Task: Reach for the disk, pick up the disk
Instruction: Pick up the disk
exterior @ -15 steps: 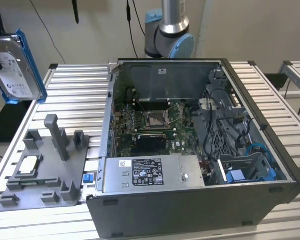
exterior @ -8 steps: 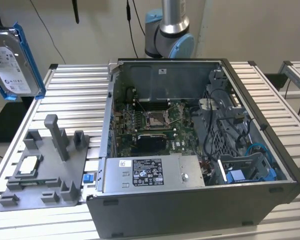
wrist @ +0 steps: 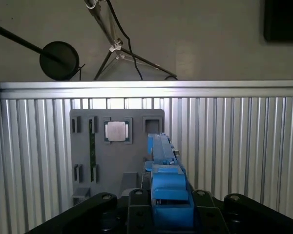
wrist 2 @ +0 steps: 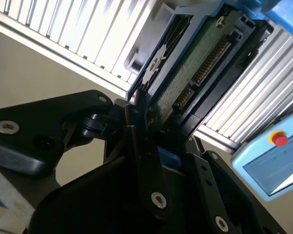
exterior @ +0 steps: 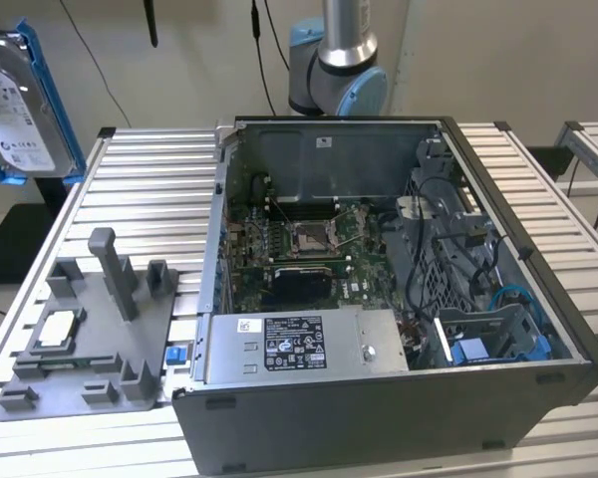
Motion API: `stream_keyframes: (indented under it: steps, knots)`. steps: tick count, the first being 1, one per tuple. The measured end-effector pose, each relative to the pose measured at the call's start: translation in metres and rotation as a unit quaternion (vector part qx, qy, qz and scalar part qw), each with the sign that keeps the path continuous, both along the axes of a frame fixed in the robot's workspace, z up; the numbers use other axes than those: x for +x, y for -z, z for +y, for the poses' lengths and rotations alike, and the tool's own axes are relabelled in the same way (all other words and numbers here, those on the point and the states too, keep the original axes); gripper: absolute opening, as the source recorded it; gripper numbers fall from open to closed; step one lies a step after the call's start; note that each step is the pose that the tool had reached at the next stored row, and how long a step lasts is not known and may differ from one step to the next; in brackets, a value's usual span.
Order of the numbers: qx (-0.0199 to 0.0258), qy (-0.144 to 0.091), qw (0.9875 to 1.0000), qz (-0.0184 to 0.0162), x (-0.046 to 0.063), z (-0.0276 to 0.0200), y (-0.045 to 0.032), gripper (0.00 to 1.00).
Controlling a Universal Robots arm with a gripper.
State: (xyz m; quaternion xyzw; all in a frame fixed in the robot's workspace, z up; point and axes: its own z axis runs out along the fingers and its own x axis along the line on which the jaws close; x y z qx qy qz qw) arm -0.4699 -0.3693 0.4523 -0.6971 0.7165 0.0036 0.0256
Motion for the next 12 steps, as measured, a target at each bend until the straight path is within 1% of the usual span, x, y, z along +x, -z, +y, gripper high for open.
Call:
stream_keyframes:
  steps: [8,12]
  knots:
    - [-0.0001,0.000,1.0000,0.0001,0.000,0.0000,-0.0207,0.00]
    - [-0.0001,0.000,1.0000,0.0001,0.000,0.0000,-0.0292,0.00]
